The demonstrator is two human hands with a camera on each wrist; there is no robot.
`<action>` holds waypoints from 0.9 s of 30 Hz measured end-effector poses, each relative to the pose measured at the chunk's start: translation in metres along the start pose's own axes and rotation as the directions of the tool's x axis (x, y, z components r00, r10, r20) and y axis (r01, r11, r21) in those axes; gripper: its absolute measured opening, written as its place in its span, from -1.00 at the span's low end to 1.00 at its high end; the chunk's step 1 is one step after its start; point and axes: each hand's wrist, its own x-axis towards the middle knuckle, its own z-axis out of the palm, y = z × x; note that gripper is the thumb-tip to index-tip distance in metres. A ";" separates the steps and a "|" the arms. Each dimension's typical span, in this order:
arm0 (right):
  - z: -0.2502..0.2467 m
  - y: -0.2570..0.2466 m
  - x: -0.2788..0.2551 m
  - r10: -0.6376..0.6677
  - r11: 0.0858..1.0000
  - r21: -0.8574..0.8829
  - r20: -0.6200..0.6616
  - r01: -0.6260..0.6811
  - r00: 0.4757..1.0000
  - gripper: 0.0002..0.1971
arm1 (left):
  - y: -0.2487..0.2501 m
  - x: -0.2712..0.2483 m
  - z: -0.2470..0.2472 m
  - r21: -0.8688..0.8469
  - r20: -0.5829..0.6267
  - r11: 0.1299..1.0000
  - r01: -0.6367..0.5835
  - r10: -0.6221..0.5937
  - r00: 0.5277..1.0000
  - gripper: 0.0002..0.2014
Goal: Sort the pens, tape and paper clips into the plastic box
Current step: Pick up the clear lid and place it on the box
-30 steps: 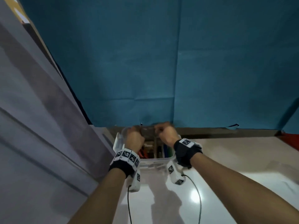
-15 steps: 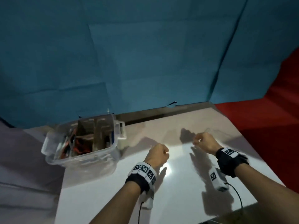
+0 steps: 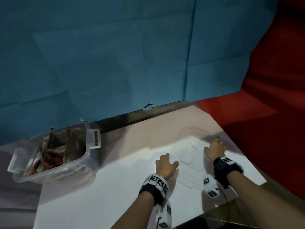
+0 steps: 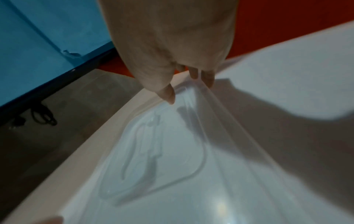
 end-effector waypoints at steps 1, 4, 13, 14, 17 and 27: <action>0.001 0.000 -0.002 0.039 0.996 0.077 -0.038 -0.036 0.999 -0.28 | -0.001 -0.002 0.001 0.023 -0.006 1.000 0.004 -0.003 1.000 -0.37; -0.009 -0.001 -0.003 0.165 0.941 0.313 -0.095 -0.128 0.982 -0.31 | -0.013 -0.008 -0.006 0.001 -0.015 0.999 -0.040 0.040 0.999 -0.50; -0.067 -0.125 -0.076 -0.406 0.779 0.546 0.062 0.310 0.912 -0.71 | -0.025 -0.047 -0.094 -0.476 0.101 0.879 -0.025 0.082 0.991 -0.71; -0.075 -0.145 -0.099 -0.519 0.742 0.528 0.061 0.413 0.853 -0.77 | -0.024 -0.054 -0.117 -0.636 0.045 0.772 -0.023 0.067 0.997 -0.63; -0.091 -0.191 -0.173 -0.821 0.529 0.350 -0.019 0.774 0.570 -0.88 | -0.035 -0.079 -0.194 -0.898 -0.010 0.438 -0.051 0.095 0.995 -0.34; -0.033 -0.274 -0.294 -0.982 -0.060 0.229 0.160 0.972 -0.099 -0.75 | -0.110 -0.184 -0.345 -0.823 -0.434 0.359 -0.441 0.106 0.895 -0.61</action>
